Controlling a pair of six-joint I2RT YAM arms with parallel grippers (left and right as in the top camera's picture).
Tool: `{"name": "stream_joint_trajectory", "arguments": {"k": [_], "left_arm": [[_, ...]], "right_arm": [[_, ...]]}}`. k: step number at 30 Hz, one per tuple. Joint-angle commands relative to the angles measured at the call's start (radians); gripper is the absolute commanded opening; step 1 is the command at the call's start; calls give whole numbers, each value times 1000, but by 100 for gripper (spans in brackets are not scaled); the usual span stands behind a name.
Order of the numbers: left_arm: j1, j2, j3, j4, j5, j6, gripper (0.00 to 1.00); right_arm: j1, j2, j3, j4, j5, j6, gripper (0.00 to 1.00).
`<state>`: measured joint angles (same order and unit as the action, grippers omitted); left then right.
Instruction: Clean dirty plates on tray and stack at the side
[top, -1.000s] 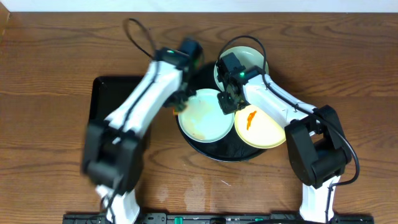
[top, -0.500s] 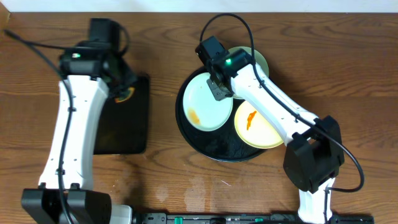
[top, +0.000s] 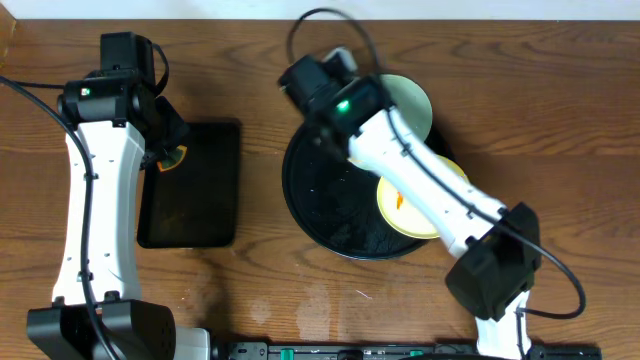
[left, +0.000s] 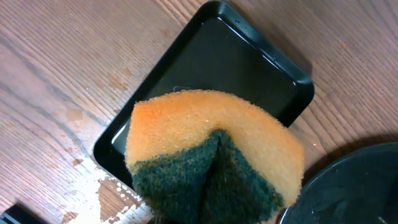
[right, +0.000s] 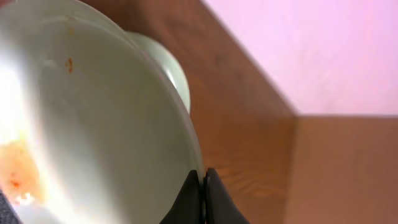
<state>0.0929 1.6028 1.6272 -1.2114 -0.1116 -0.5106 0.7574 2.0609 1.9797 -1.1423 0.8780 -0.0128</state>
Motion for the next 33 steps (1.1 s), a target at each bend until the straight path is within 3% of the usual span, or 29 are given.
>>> {"name": "stream_joint_trajectory", "arguments": {"k": [1, 8, 15, 18, 25, 30, 33], "left_arm": [[4, -2, -7, -4, -13, 21, 8], [4, -2, -19, -3, -13, 21, 8], [4, -2, -42, 6, -13, 26, 8], [4, -2, -44, 11, -13, 32, 8], [4, -2, -53, 13, -13, 33, 8], [4, -2, -53, 16, -13, 47, 8], [4, -2, -53, 16, -13, 47, 8]], "right_arm": [[72, -5, 22, 16, 163, -87, 1], [142, -5, 22, 1, 165, -78, 1], [116, -5, 22, -19, 119, 0, 1], [73, -5, 22, -43, -45, 51, 1], [-177, -5, 22, -65, -702, 158, 1], [-436, -4, 21, -72, -1156, 97, 1], [-585, -4, 20, -95, -1225, 58, 1]]}}
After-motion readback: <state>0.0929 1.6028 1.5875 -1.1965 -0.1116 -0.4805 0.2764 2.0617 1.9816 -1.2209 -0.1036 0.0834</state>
